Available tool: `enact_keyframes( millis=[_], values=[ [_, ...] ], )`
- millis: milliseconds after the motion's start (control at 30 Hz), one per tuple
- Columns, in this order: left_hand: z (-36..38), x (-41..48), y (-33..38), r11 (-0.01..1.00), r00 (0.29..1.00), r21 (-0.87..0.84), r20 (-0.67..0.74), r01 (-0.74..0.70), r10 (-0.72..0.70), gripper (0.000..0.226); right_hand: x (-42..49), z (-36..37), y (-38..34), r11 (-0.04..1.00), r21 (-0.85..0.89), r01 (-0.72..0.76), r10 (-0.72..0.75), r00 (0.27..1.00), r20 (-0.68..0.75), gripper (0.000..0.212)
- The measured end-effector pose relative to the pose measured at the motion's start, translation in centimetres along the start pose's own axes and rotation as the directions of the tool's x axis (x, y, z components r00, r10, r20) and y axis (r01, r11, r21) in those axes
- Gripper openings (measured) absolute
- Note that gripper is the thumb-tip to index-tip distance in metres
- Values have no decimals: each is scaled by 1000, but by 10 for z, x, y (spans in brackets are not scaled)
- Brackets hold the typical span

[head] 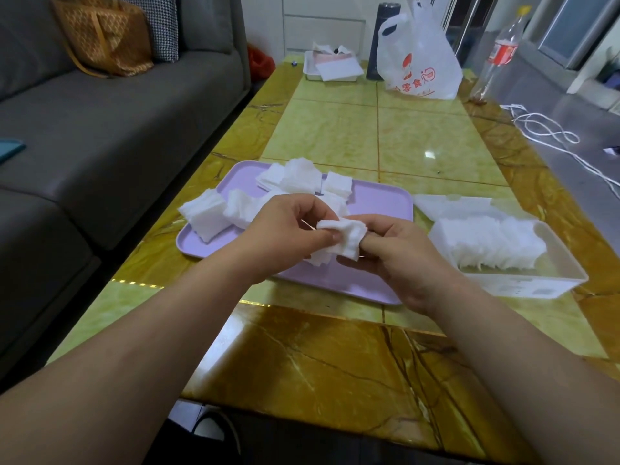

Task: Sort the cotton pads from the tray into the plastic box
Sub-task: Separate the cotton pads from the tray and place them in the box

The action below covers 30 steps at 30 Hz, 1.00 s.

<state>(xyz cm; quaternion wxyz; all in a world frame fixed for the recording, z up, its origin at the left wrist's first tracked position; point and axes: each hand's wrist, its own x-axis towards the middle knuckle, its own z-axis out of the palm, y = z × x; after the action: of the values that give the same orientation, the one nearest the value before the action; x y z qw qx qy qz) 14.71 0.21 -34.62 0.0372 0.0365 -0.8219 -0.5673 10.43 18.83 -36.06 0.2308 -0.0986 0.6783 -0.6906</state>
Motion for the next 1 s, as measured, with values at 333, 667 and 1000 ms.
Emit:
enact_keyframes(
  millis=[333, 667, 1000],
  values=[
    [1, 4, -5, 980, 1000, 197, 1, -1, 1, 23, -2, 0, 1, 986, -138, 93, -103, 992, -68, 30],
    [8, 0, -1, 988, 998, 144, 50, -54, 47, 14, 4, 12, 10, 965, -261, 6, -42, 990, -133, 48],
    [0, 14, -23, 871, 986, 492, -151, 13, 70, 21, 0, 8, 6, 954, -291, 67, -165, 930, -328, 20]
  ],
)
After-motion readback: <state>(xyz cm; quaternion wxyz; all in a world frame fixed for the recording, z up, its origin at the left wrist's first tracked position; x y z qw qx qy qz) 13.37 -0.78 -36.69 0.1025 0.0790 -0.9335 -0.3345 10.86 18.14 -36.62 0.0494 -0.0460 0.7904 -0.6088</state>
